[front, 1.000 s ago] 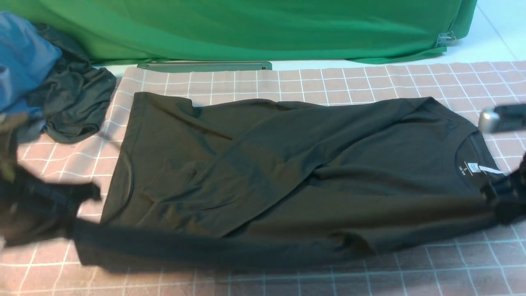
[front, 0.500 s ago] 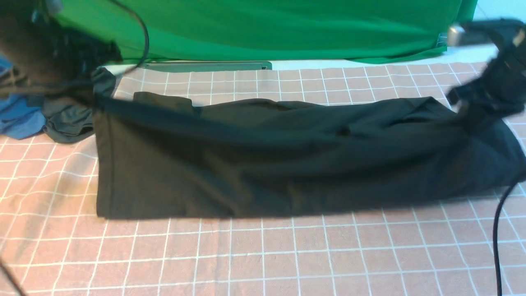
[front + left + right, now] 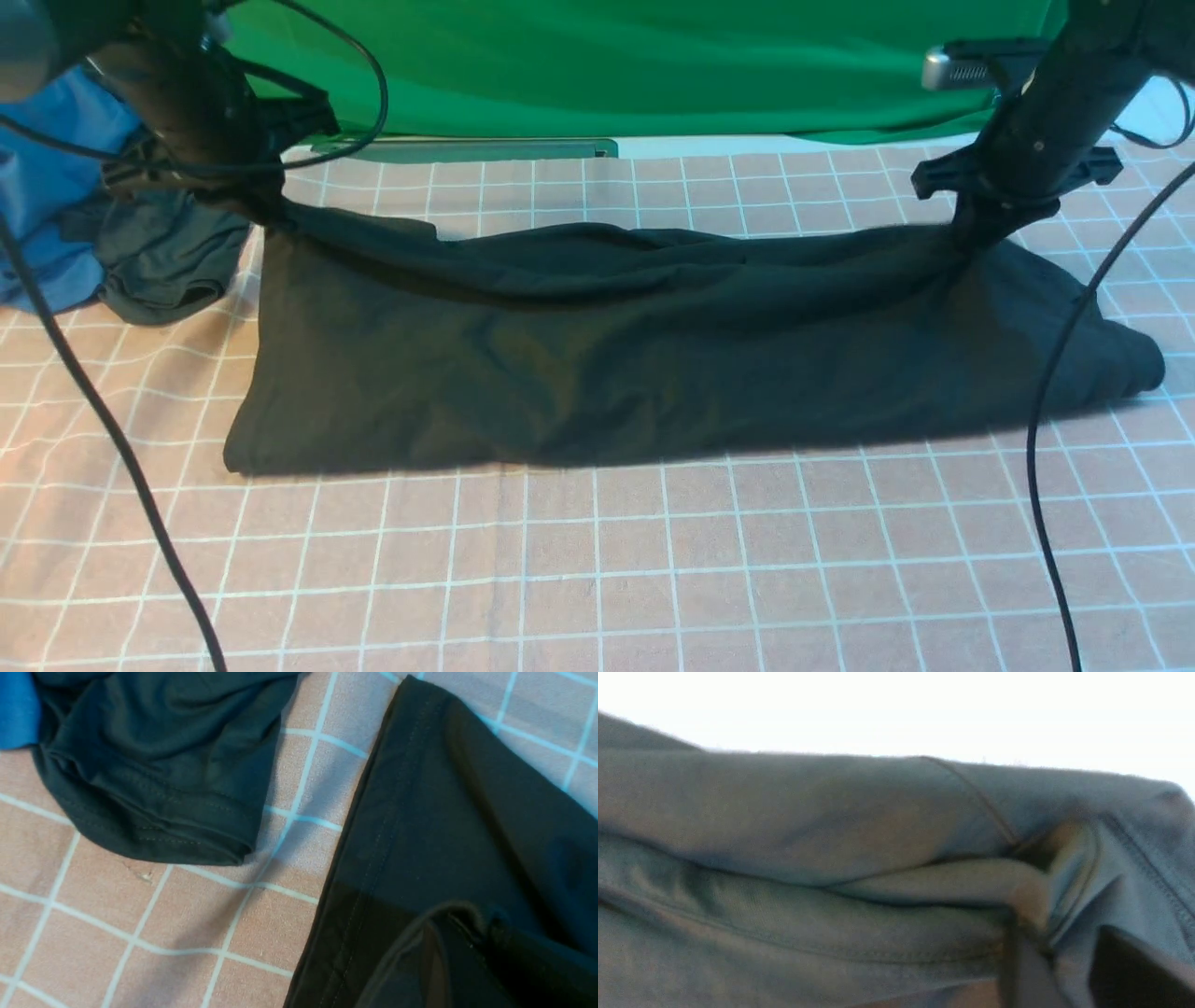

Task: Fold a long-sleeved shirt over a pink coffee tablecloth.
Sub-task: 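Fold the black garment in half by bringing its near edge over to the far edge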

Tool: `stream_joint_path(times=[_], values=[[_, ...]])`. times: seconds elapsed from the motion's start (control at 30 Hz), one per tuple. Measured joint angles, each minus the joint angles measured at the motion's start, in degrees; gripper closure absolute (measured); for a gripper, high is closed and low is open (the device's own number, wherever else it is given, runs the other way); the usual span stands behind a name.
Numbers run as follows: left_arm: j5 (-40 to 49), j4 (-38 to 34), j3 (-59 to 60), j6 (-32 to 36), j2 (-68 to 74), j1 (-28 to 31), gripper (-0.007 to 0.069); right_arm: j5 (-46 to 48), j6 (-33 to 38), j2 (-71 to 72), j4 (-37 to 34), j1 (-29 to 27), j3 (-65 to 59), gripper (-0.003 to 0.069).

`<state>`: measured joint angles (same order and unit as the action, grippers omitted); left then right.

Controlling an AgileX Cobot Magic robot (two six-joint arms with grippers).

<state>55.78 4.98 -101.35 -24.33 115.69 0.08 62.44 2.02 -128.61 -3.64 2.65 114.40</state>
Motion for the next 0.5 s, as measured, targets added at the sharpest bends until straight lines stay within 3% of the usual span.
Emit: stream_joint_path(times=[0.1, 0.2, 0.37, 0.5], values=[[-0.86, 0.06, -0.61, 0.0, 0.0, 0.0, 0.0594, 2.08, -1.02, 0.4, -0.21, 0.0, 1.3, 0.0246], [-1.22, 0.0, -0.99, 0.0, 0.0, 0.0, 0.0594, 5.26, -1.26, 1.79, -3.87, 0.29, 1.84, 0.0162], [-1.16, -0.37, -0.99, 0.64, 0.0, 0.0, 0.0594, 6.65, 2.6, 1.21, -8.57, 2.92, 1.8, 0.0141], [-0.99, -0.37, -1.06, 1.05, 0.0, 0.0, 0.0594, 3.83, 3.58, -1.24, -6.17, 5.46, 1.8, 0.0125]])
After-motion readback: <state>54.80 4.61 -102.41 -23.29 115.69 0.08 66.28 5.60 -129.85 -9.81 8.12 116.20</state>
